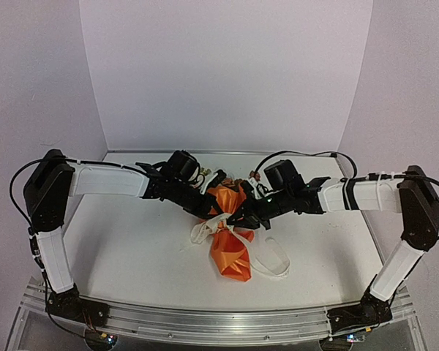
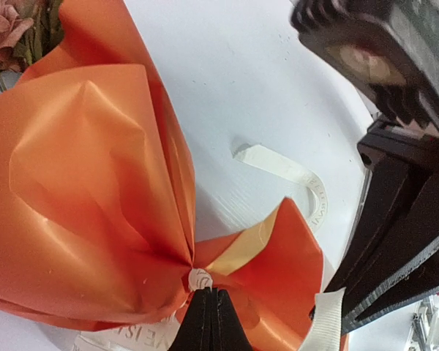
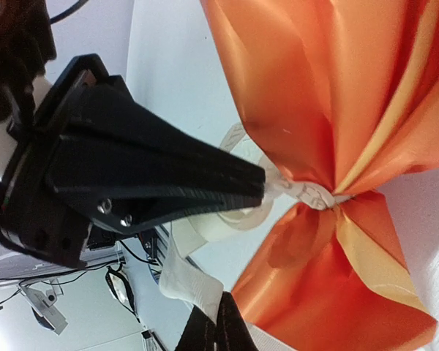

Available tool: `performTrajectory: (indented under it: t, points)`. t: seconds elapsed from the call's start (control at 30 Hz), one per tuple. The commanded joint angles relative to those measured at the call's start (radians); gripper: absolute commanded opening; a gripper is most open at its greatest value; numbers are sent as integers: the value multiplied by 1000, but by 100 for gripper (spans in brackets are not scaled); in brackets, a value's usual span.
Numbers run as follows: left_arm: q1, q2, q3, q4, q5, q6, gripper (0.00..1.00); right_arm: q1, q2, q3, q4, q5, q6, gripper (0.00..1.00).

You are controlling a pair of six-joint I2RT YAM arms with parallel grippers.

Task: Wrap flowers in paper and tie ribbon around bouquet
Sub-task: Cross the half-tied ribbon over the folded bouquet.

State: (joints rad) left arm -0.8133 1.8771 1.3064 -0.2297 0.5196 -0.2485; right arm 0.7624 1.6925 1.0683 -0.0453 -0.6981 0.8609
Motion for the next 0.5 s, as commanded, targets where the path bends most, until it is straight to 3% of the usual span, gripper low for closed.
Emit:
performTrajectory:
  t: [0.0, 0.2, 0.47]
  points:
    - [20, -58, 6, 74, 20, -26, 0, 2, 11, 17, 35, -28, 5, 2]
    - [31, -37, 19, 71, 103, -23, 0, 14, 99, 36, 176, -30, 108, 1]
    - [32, -36, 27, 67, 169, -6, 0, 12, 200, 87, 244, -12, 155, 2]
